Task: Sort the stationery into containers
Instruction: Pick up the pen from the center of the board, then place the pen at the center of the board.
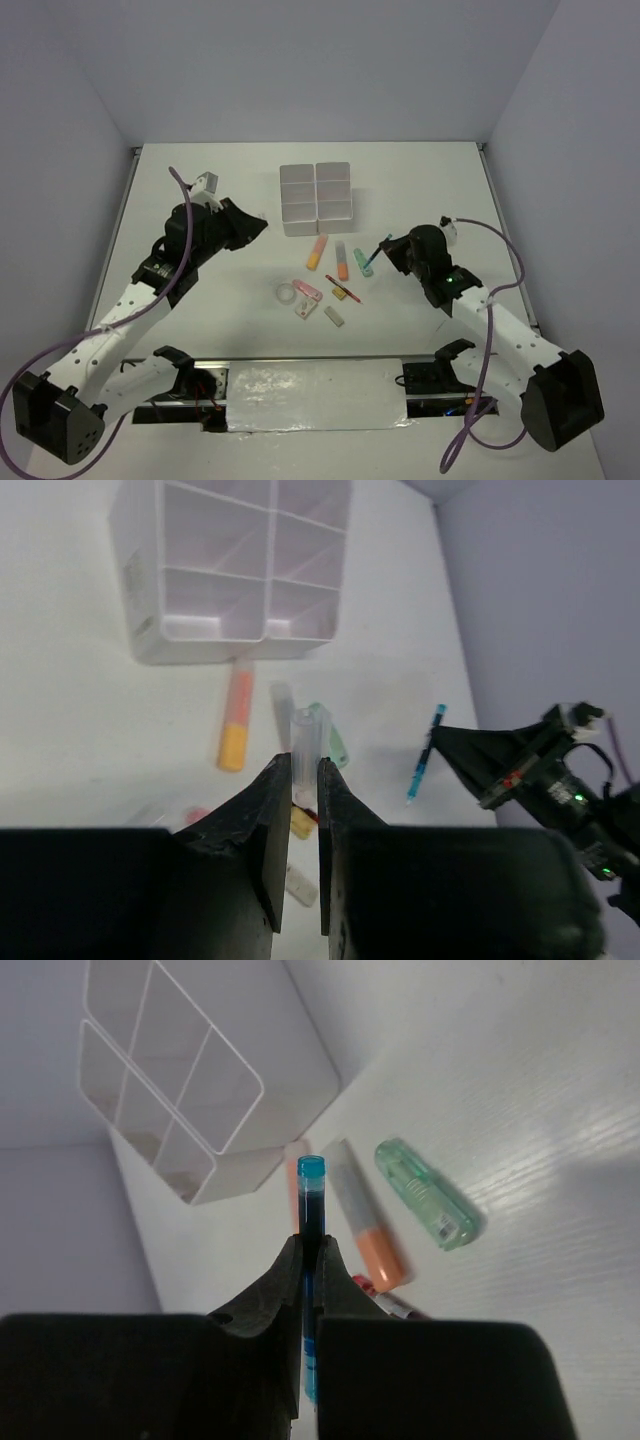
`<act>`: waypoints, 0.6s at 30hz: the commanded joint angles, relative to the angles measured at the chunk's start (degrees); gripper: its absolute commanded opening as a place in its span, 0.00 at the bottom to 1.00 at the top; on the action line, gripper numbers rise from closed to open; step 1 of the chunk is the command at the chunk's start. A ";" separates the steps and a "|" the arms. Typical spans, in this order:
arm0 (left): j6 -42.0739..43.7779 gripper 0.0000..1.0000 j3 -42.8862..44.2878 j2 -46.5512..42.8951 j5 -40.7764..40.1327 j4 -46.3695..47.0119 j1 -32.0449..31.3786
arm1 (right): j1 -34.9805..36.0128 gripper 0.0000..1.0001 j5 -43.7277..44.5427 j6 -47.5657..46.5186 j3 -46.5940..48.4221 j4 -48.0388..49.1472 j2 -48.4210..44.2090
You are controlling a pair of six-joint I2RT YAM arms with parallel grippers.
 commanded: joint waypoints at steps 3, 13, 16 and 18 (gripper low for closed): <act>3.55 0.00 -1.43 2.33 10.89 27.28 -2.37 | 0.84 0.00 -2.67 17.62 -1.49 3.63 -5.88; 12.16 0.00 -6.97 4.89 17.67 51.22 -11.15 | 4.00 0.00 -1.26 51.89 -8.16 9.12 -16.78; 16.46 0.00 -9.78 4.89 18.64 60.53 -13.70 | 4.09 0.00 -2.93 56.75 -8.79 15.28 -14.95; 18.23 0.00 -11.98 6.03 19.60 68.78 -14.76 | 5.67 0.00 -3.64 59.29 -8.26 20.62 -13.45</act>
